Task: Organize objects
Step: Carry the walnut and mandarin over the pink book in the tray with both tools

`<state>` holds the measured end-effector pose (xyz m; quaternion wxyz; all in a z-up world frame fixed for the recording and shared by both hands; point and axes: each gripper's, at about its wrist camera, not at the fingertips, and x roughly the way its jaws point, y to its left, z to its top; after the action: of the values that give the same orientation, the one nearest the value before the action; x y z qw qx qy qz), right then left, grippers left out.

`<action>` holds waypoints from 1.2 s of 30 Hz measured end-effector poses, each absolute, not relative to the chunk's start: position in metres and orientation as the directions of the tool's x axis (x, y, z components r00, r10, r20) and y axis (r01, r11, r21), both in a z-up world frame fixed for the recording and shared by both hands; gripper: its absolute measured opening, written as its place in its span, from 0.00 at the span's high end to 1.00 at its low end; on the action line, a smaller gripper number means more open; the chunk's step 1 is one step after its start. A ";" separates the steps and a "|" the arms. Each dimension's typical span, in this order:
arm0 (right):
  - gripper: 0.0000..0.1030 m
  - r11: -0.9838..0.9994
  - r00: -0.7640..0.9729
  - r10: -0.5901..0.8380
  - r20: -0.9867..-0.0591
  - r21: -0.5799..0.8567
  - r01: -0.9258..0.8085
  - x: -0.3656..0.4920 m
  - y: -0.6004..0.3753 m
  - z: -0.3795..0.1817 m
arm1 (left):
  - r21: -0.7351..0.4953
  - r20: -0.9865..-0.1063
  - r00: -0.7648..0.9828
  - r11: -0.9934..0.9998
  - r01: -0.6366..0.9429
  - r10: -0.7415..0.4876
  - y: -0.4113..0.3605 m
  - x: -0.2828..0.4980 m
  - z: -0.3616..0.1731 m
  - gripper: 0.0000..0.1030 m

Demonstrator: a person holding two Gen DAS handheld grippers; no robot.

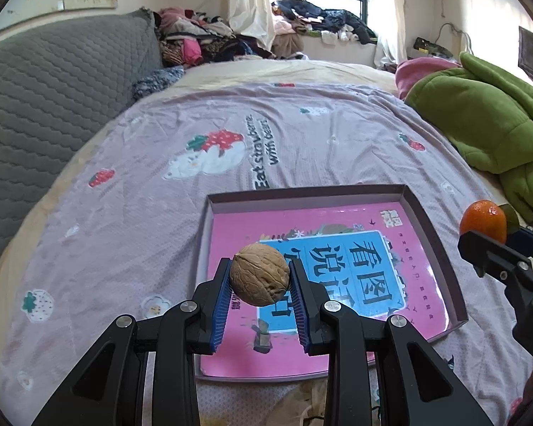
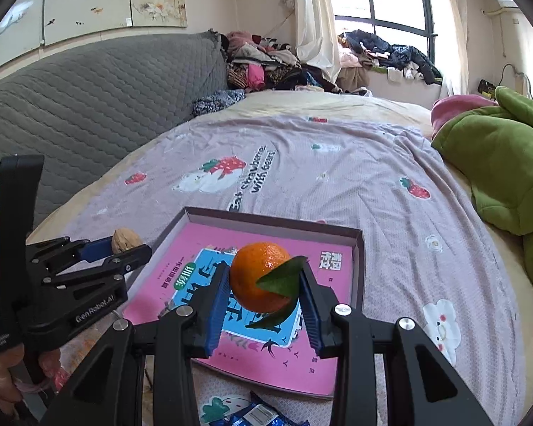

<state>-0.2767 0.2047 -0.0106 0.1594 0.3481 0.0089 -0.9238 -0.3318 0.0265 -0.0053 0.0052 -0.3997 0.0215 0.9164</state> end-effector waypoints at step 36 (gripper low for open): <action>0.63 -0.947 -0.577 -0.233 -0.783 0.048 0.317 -0.320 0.190 -0.092 | 0.063 -0.855 -0.519 -0.996 -0.070 -0.018 0.033 -0.381 -0.080 0.69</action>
<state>-0.3198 0.1901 -0.0919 0.1551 0.4332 0.0488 -0.8865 -0.3811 0.0328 -0.0799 0.0148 -0.4902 0.0448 0.8704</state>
